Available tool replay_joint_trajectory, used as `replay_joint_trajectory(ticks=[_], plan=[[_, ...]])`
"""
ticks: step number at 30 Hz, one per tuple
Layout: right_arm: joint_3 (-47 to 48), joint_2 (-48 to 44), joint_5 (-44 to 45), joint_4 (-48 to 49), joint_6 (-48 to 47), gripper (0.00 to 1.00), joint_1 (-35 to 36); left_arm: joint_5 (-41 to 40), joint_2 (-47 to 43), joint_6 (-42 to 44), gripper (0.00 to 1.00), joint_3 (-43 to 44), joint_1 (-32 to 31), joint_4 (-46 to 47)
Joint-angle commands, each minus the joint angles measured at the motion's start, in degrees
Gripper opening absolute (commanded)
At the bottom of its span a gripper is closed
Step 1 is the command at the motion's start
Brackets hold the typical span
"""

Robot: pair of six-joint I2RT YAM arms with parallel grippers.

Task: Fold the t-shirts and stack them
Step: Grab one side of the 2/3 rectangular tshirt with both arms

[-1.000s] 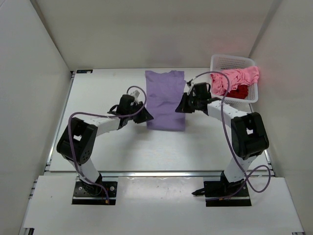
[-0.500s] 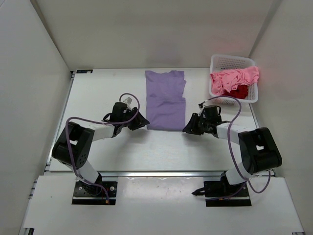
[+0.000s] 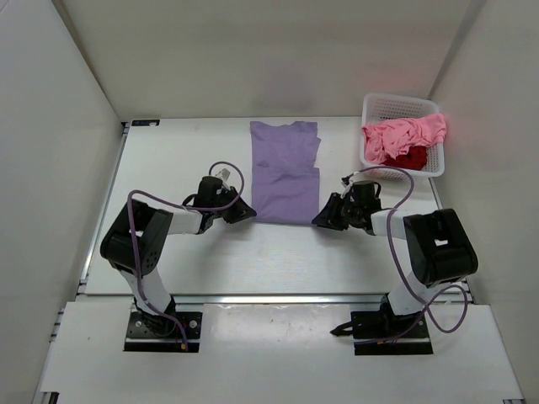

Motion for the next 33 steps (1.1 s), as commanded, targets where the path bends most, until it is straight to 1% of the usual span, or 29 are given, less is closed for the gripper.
replay_joint_trajectory(ticks=[1,2,3,4,6,13,15,16,17,18,19,20,21,22,23,24,25,26,27,28,29,30,31,32,33], plan=[[1.1,1.6,-1.5,4.0,0.6,0.24,-0.5,1.3,-0.1,0.4,0.13,1.5,-0.2,0.5],[1.5,1.9,-1.6,4.1,0.9,0.17,-0.7,1.4,-0.1,0.3,0.08,1.5,0.2,0.5],[1.5,1.9,-2.0,4.5,1.3,0.14,-0.7,1.6,0.1,0.1,0.05,1.3,0.6,0.5],[1.1,1.8,-1.5,4.9,1.3,0.07,-0.9,2.1,-0.4,0.3,0.0,1.8,1.1,-0.3],[0.6,0.7,-0.3,4.7,1.6,0.0,-1.1,1.9,-1.5,1.0,0.0,2.0,1.6,-1.6],[-0.3,-2.6,1.8,0.8,-0.7,0.0,0.7,1.9,-4.1,4.1,0.0,4.1,3.0,-8.4],[-0.5,-3.1,2.6,-0.1,-0.8,0.0,0.8,1.9,-3.2,5.0,0.08,4.6,2.9,-10.0],[-0.7,-3.2,2.8,-0.1,-1.0,0.01,1.0,2.1,-2.6,4.6,0.16,4.5,2.6,-9.9],[-0.6,-3.1,2.5,-0.4,-1.5,0.0,1.0,2.8,-2.0,4.5,0.19,3.9,2.8,-9.7],[-0.3,-3.0,2.5,-0.7,-1.1,0.04,1.4,3.3,-1.5,4.2,0.26,4.5,3.0,-10.2],[-0.3,-3.0,2.7,-0.8,-1.5,0.08,1.0,3.5,-1.4,4.1,0.38,3.8,3.1,-9.9],[0.1,-3.2,2.2,-0.4,-1.6,0.18,0.6,4.2,-1.9,3.6,0.45,2.5,3.2,-8.6],[-0.1,-3.6,1.7,0.0,-1.6,0.25,0.5,5.0,-2.6,3.2,0.53,1.7,3.2,-7.1],[-0.1,-3.3,1.5,0.0,-0.9,0.3,0.4,5.0,-3.7,2.5,0.58,0.2,3.3,-6.4],[-0.4,-3.0,1.0,0.6,-0.8,0.32,0.4,5.3,-4.4,1.7,0.61,-1.4,3.4,-5.2],[-0.2,-2.8,0.6,1.2,-0.8,0.36,0.0,5.0,-4.8,0.8,0.67,-1.9,3.1,-3.8],[0.0,-2.0,0.4,1.9,-0.7,0.37,0.0,5.4,-4.8,1.0,0.73,-2.3,2.8,-3.1],[0.4,-0.9,-0.4,1.8,-0.3,0.37,-0.4,5.3,-4.5,0.7,0.75,-1.6,2.3,-2.8],[0.6,-0.5,-0.9,2.3,-0.3,0.37,-0.2,6.0,-3.1,1.0,0.76,-0.4,1.8,-3.4],[1.2,0.5,-0.9,3.0,0.0,0.38,0.2,6.2,-1.6,1.3,0.74,0.2,1.1,-3.9],[1.2,1.1,-1.5,3.2,0.5,0.37,-0.2,5.8,-1.1,1.4,0.67,1.0,0.7,-4.2],[1.2,1.9,-1.6,3.6,1.0,0.37,-0.1,5.2,0.1,0.8,0.62,1.4,0.6,-3.8],[1.3,2.0,-1.8,4.7,1.3,0.37,0.1,4.9,0.9,-0.2,0.53,1.3,0.6,-3.1],[0.3,2.1,-2.0,4.9,1.6,0.36,-0.4,4.9,1.2,-0.5,0.47,0.9,1.0,-2.1],[0.8,2.3,-1.9,5.5,2.6,0.34,-0.8,5.4,2.1,-1.9,0.45,0.2,1.1,-0.3]])
